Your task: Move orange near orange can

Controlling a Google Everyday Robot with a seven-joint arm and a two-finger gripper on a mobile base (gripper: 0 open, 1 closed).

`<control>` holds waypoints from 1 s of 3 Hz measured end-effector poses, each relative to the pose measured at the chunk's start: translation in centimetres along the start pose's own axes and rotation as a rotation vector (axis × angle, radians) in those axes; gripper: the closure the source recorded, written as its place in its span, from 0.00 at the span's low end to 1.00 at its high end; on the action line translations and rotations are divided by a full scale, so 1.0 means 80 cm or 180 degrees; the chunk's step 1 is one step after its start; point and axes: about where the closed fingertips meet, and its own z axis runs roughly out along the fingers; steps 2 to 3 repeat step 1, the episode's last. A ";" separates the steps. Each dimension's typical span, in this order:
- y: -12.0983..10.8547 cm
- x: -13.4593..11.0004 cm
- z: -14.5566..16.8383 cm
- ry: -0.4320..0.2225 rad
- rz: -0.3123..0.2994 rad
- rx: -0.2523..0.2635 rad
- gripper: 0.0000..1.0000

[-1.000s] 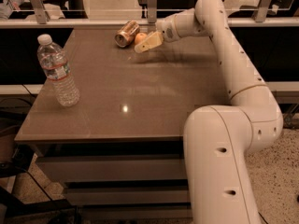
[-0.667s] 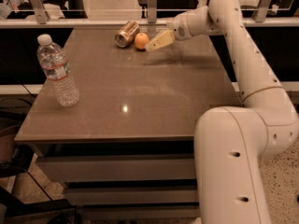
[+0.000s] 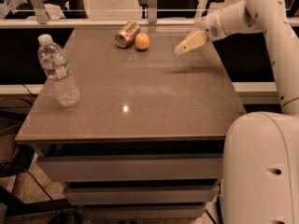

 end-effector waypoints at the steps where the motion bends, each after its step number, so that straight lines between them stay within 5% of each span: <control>1: 0.000 0.000 0.000 0.0000 0.0000 -0.0001 0.00; 3: 0.000 0.000 0.000 0.0000 0.0000 -0.0001 0.00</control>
Offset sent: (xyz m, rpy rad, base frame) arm 0.0000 0.0000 0.0000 0.0000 0.0000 0.0000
